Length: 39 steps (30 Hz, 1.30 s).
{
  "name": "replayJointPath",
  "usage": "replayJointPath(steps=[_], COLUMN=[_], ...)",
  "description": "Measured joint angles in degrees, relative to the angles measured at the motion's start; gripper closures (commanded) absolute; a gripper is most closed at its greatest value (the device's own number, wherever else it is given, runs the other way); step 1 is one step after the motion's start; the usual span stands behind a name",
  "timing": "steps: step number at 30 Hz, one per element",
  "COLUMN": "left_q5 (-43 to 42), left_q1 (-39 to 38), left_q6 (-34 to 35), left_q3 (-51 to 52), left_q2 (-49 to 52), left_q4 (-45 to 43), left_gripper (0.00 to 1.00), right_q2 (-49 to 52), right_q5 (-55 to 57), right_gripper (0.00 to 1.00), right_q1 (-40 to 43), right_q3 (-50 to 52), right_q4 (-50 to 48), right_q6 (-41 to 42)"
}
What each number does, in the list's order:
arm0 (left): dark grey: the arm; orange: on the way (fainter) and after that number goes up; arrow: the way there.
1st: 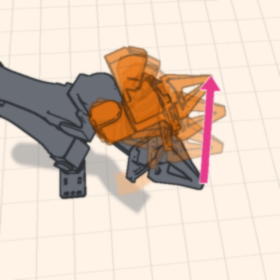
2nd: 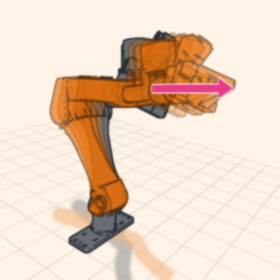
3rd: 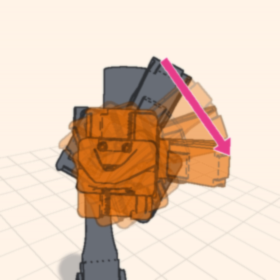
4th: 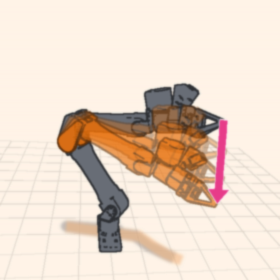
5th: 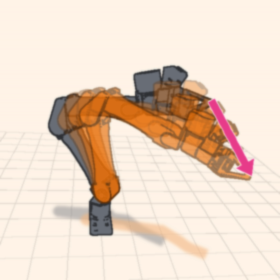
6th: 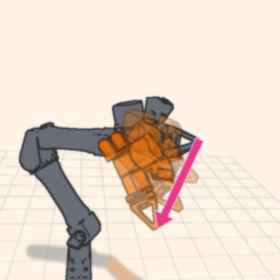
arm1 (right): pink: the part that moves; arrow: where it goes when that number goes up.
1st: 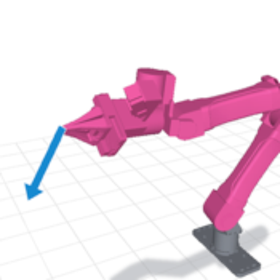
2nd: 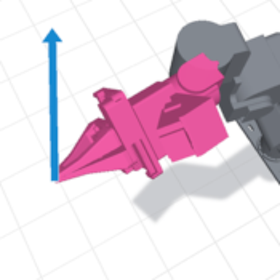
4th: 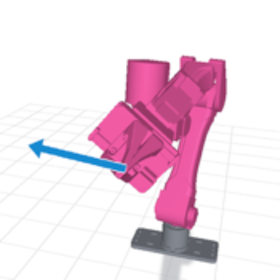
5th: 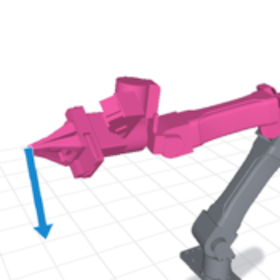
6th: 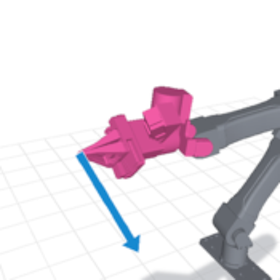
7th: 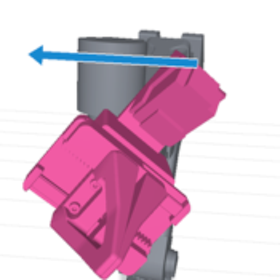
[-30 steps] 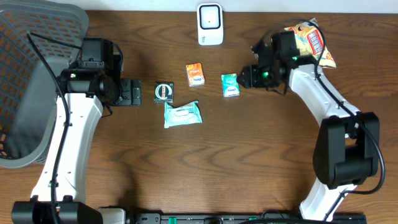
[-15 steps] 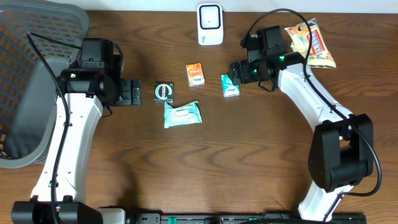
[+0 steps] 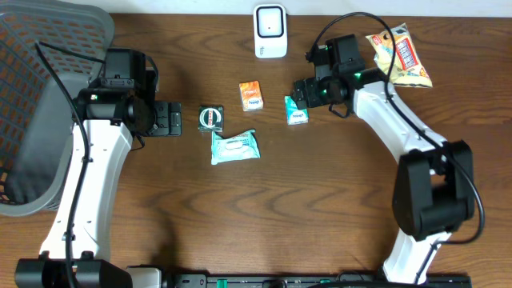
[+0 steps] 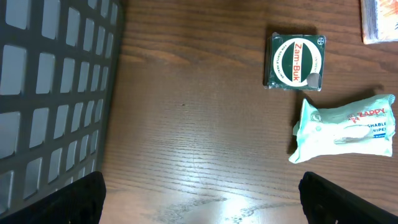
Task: Scan the item barcode
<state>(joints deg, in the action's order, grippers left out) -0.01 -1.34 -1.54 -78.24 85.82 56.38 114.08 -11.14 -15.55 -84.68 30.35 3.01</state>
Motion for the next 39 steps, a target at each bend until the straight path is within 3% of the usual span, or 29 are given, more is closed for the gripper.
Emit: replayJointPath(steps=[14, 15, 19, 23, 31, 39], left_q5=[0.0, 0.0, 0.0, 0.0, 0.0, 0.0], left_q1=[0.0, 0.0, 0.0, 0.0, 0.0, 0.0], left_q6=[0.0, 0.0, 0.0, 0.0, 0.0, 0.0], left_q3=[0.0, 0.0, 0.0, 0.0, 0.0, 0.0], left_q2=[0.0, 0.0, 0.0, 0.0, 0.0, 0.0], left_q4=[0.0, 0.0, 0.0, 0.0, 0.0, 0.0], left_gripper=[0.02, 0.02, 0.02, 0.02, 0.02, 0.02], right_q2=[8.5, 8.5, 9.1, 9.2, 9.7, 9.8], right_q5=[-2.4, -2.4, -4.2, -7.6, -18.4, -46.1], right_gripper=[0.23, 0.27, 0.70, 0.99, 0.99, 0.99], right_q1=[0.0, 0.0, 0.0, -0.1, 2.6, 10.7], right_q3=[-0.1, -0.1, -0.4, -0.7, -0.7, -0.7], right_q4=[-1.5, -1.5, -1.5, -1.6, -1.5, -8.2], right_q6=[-0.3, -0.4, -0.7, -0.6, 0.0, 2.3])
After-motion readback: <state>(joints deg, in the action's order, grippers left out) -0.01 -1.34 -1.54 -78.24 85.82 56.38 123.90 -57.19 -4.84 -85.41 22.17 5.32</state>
